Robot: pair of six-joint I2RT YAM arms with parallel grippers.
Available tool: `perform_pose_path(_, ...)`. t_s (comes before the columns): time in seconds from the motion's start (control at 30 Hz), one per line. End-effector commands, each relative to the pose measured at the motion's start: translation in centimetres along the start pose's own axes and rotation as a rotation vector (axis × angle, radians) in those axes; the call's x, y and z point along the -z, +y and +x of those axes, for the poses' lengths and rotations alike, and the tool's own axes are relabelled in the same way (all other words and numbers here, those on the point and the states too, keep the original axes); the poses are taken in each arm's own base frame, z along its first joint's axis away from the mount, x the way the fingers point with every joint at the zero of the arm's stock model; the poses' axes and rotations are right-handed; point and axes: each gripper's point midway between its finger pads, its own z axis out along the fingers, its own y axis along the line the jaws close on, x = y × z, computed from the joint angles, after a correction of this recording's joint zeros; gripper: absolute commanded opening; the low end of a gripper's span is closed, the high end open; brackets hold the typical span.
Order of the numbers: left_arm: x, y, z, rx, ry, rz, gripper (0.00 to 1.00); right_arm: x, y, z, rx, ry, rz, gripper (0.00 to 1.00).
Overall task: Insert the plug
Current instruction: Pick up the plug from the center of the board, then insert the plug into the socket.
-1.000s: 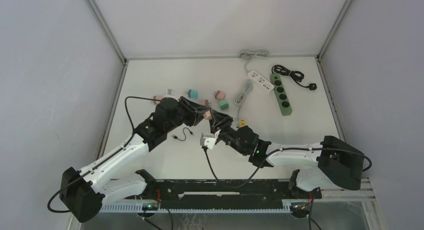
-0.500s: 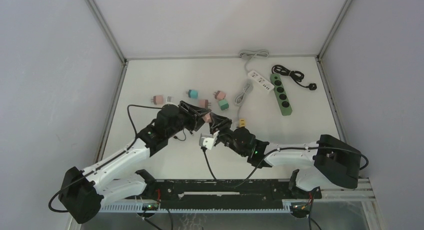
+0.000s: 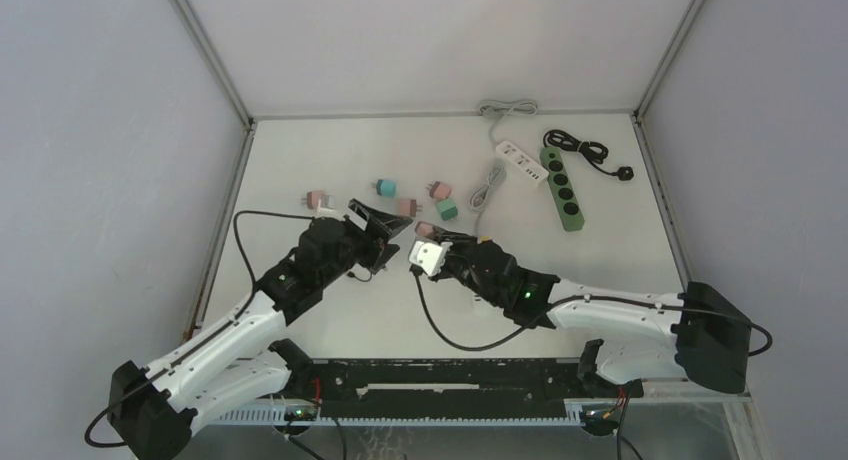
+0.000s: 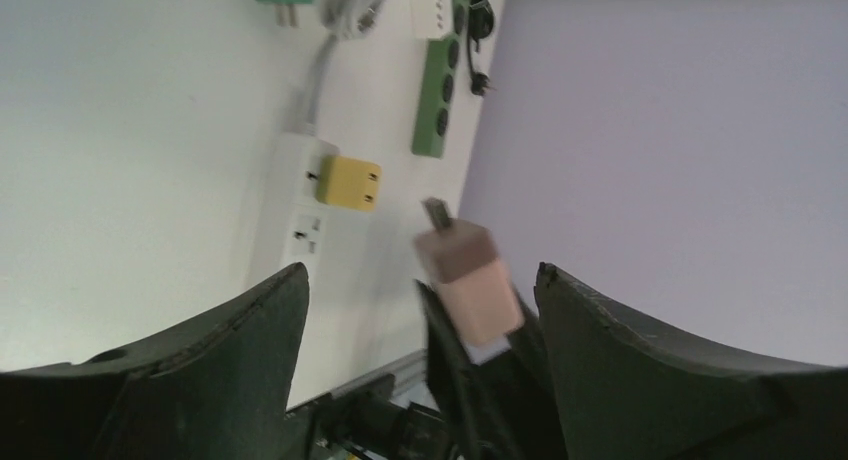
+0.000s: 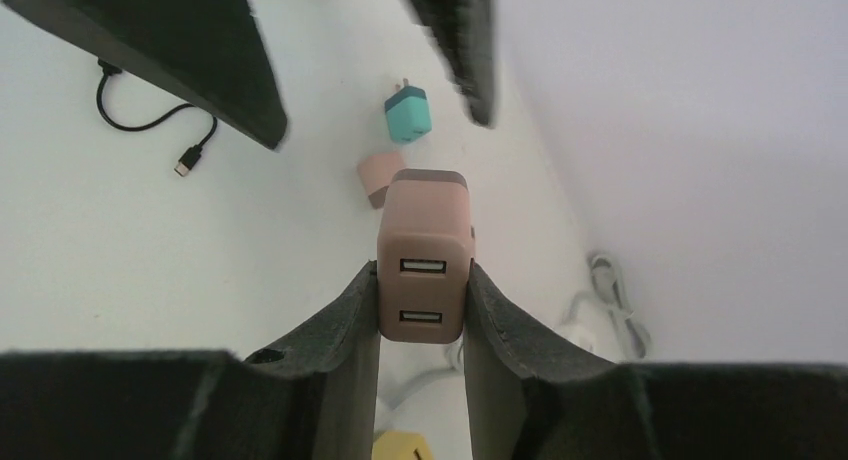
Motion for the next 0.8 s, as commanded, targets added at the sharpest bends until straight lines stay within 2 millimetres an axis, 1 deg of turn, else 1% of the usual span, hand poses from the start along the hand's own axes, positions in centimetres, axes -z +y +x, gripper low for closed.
perform_pose_path(0.0,0.9,1.1,-3.0,-0.212,-0.14,-0.075,0.91,1.9,-1.6,-0.3,-0.221,0.078,0.022,0.0)
perform_pose_path(0.1,0.9,2.1,-4.1,-0.297,-0.19,-0.113,0.99,3.1,-2.0,0.4,-0.314,0.146,0.023,0.0)
perform_pose_path(0.3,0.0,4.2,-4.7,-0.388,-0.205,-0.108,1.0,5.7,-2.2,1.7,-0.514,0.293,0.015,0.0)
perform_pose_path(0.47,-1.0,4.3,-4.1,-0.531,-0.155,-0.064,1.0,7.8,-2.4,3.0,-0.704,0.453,0.04,0.0)
perform_pose_path(0.53,-1.7,4.2,-3.4,-0.577,-0.11,-0.052,1.0,8.7,-2.7,3.5,-0.781,0.531,0.046,0.0)
perform_pose_path(0.63,-2.7,4.3,-2.4,-0.617,-0.046,-0.037,0.98,9.8,-2.2,4.2,-0.879,0.624,0.016,0.0)
perform_pose_path(0.77,-4.1,4.5,-1.4,-0.652,0.021,-0.04,0.95,10.8,-1.2,4.8,-0.976,0.699,0.001,0.0)
